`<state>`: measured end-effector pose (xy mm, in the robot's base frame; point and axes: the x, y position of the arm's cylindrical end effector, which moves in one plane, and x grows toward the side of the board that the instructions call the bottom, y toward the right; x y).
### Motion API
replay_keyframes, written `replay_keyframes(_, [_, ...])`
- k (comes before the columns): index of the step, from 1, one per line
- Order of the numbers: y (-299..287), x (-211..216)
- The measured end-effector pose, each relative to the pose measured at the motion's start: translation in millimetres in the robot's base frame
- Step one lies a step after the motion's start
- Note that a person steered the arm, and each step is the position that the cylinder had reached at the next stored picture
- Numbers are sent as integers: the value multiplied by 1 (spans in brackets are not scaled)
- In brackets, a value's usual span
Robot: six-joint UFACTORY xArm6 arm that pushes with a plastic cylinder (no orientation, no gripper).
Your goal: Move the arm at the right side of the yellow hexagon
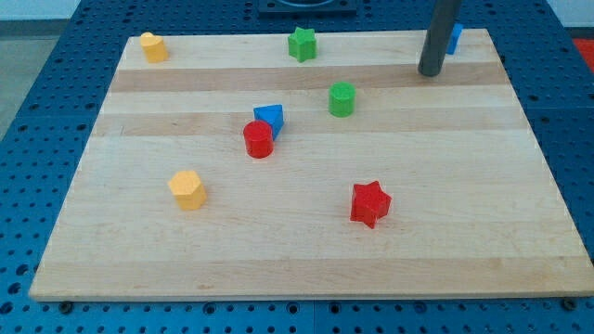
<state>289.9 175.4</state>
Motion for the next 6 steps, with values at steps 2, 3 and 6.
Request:
replay_keyframes(2, [-43,0])
replay_keyframes(3, [-81,0])
replay_keyframes(6, [-155,12])
